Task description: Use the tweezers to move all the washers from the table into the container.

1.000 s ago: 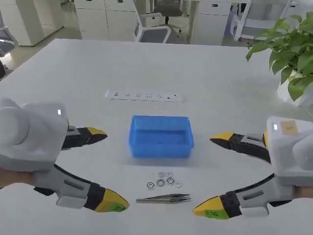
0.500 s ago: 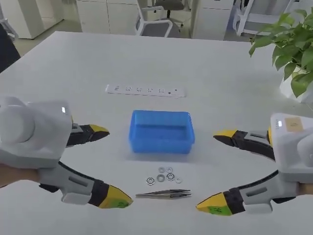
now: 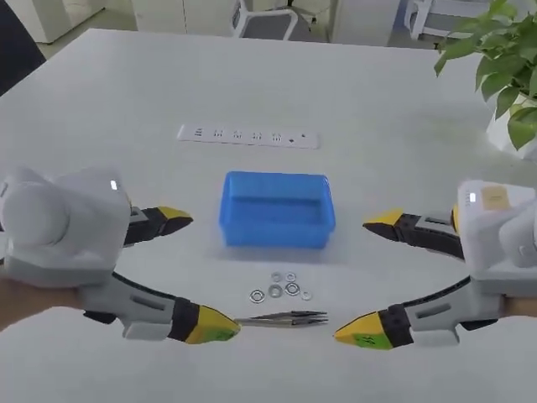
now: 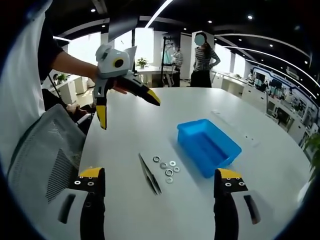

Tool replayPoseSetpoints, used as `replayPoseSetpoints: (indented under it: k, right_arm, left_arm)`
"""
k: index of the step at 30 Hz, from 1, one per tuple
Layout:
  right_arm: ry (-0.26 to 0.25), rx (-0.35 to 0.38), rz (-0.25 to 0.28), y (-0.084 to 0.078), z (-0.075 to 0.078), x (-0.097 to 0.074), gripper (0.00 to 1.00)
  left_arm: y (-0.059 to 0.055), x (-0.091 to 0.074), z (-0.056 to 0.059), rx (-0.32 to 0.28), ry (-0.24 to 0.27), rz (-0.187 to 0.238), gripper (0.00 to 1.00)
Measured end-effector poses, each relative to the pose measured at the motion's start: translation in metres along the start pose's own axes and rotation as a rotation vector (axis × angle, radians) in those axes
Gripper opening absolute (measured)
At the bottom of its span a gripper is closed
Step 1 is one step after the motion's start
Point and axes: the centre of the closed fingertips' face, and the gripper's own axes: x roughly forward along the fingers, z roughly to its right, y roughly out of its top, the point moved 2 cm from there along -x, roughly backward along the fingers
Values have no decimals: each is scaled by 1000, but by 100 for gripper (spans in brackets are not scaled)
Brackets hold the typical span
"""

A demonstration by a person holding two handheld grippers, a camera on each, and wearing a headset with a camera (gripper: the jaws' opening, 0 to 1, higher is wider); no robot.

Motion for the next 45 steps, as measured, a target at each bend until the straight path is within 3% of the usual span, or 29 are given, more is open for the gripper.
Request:
replayPoseSetpoints:
  k: [3, 12, 14, 16, 20, 24, 28, 29, 31, 35, 36, 41, 45]
  right_arm:
    - [25, 13, -22, -5, -4, 10, 86]
    - [99, -17, -90, -20, -14, 34, 75]
    - [104, -23, -102, -24, -13, 38, 71]
    - [103, -20, -105, -27, -12, 40, 65]
    - [98, -22, -117, -33, -10, 47, 58]
    - [127, -43, -132, -38, -15, 57, 51]
    - [165, -82, -177, -45, -19, 66, 46]
    - [173, -96, -186, -47, -19, 68, 44]
    - [183, -109, -204, -48, -19, 71, 39]
    - [200, -109, -214, -47, -18, 78, 34]
    - [214, -121, -230, -48, -20, 79, 32]
    - [222, -166, -274, -52, -20, 82, 29]
    - [224, -197, -316, -57, -20, 84, 27]
  left_arm:
    - [-8, 10, 7, -58, -37, -5, 96]
    - [-30, 34, 22, -93, -65, -41, 89]
    - [-32, 37, 22, -73, -67, -42, 87]
    - [-31, 39, 19, -2, -59, -27, 86]
    - [-36, 45, 19, -5, -87, -51, 76]
    - [-45, 51, 19, 24, -110, -100, 65]
    - [-56, 56, 26, -22, -167, -148, 57]
    - [-57, 57, 26, -36, -170, -158, 53]
    - [-55, 60, 23, -5, -153, -147, 45]
    - [-60, 64, 22, 11, -159, -180, 41]
    - [-63, 64, 21, 55, -154, -207, 41]
    - [-63, 67, 26, 64, -191, -225, 35]
    - [-67, 69, 25, 114, -192, -259, 32]
